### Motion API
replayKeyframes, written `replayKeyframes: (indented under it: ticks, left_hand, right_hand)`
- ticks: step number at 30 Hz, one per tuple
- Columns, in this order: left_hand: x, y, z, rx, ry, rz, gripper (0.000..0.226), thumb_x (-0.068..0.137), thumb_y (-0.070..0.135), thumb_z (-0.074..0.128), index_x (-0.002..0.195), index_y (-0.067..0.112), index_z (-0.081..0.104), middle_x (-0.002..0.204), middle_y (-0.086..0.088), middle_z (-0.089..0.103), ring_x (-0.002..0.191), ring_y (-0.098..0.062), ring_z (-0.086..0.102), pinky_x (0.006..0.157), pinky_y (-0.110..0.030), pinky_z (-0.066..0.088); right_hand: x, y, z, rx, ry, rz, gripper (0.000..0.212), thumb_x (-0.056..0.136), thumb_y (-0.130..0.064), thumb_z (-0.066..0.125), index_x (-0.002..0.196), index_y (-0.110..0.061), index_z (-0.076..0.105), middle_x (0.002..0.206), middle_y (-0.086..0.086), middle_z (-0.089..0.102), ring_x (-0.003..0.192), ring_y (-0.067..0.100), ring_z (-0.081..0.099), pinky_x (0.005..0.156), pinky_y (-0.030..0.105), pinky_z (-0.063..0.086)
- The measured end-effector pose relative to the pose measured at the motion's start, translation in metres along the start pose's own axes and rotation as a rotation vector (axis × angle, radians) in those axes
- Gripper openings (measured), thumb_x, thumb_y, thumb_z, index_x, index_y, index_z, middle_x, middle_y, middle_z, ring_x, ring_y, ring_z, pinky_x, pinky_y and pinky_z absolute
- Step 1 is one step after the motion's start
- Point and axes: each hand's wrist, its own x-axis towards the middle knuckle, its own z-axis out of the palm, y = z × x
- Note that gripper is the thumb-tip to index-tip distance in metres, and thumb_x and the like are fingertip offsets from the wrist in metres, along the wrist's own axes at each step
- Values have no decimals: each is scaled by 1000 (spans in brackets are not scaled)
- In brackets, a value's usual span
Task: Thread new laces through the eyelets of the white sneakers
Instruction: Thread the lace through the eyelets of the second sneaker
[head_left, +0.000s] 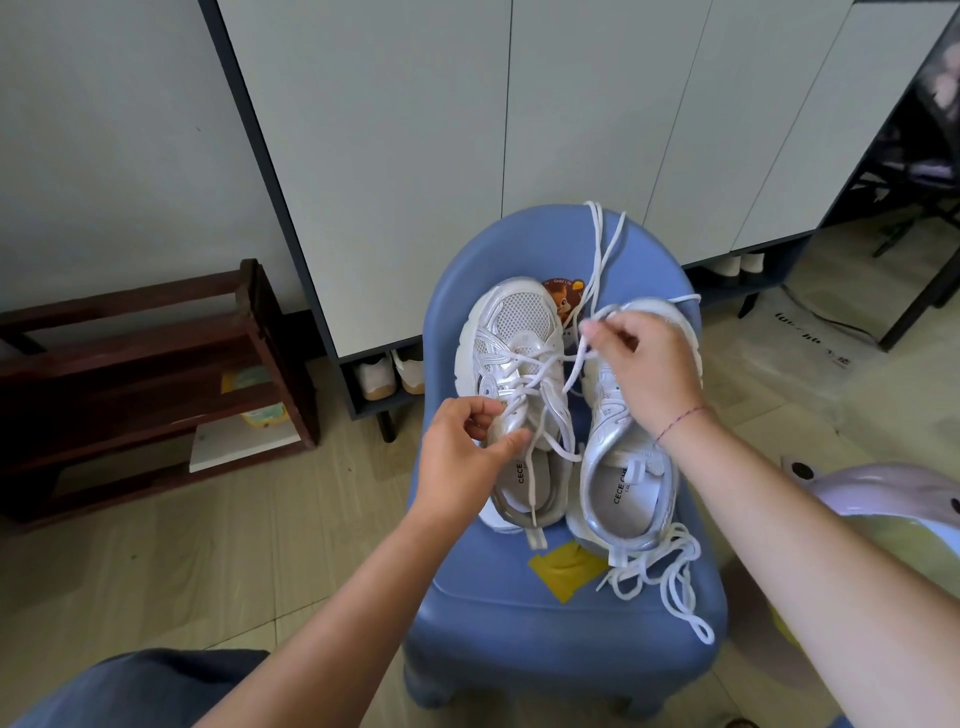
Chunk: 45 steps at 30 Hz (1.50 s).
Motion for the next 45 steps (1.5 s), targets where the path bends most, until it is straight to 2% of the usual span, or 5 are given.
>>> replayKeyframes:
  ticks: [6, 18, 25, 35, 45]
  left_hand:
    - [1, -1, 1, -1, 1, 3, 33, 73, 23, 82, 100, 18, 64, 100, -1, 63, 77, -3, 56, 65, -9, 45]
    - [0, -1, 0, -4, 2, -2, 31, 74, 20, 82, 99, 19, 64, 100, -3, 63, 76, -4, 52, 66, -8, 43]
    - [0, 1, 1, -8, 8, -1, 30, 74, 20, 82, 97, 20, 63, 100, -4, 63, 76, -3, 53, 66, -8, 43]
    - [0, -1, 1, 13, 17, 8, 31, 73, 22, 82, 98, 20, 64, 99, -2, 63, 77, -4, 54, 67, -10, 44]
    - [-1, 1, 0, -4, 8, 9, 30, 74, 18, 82, 98, 19, 63, 100, -4, 63, 75, -2, 52, 66, -9, 43]
  right_hand:
    - [-23, 11, 15, -252, -175, -21, 31, 82, -44, 67, 73, -15, 69, 64, -9, 48, 66, 10, 47, 71, 35, 39]
    - [30, 0, -19, 70, 214, 24, 39, 87, -26, 65, 67, 7, 60, 51, -1, 39, 44, 3, 35, 47, 13, 27]
    - [-13, 7, 4, -176, -261, 123, 43, 87, -41, 62, 58, -11, 52, 50, -1, 40, 50, 15, 38, 51, 29, 30]
    - [-15, -2, 9, -463, -365, 160, 45, 90, -48, 54, 56, -19, 45, 58, -3, 45, 67, 22, 47, 69, 32, 35]
    - [-9, -6, 1, 0, -279, 291, 32, 96, -27, 51, 77, -4, 61, 70, 11, 55, 67, 22, 49, 64, 30, 40]
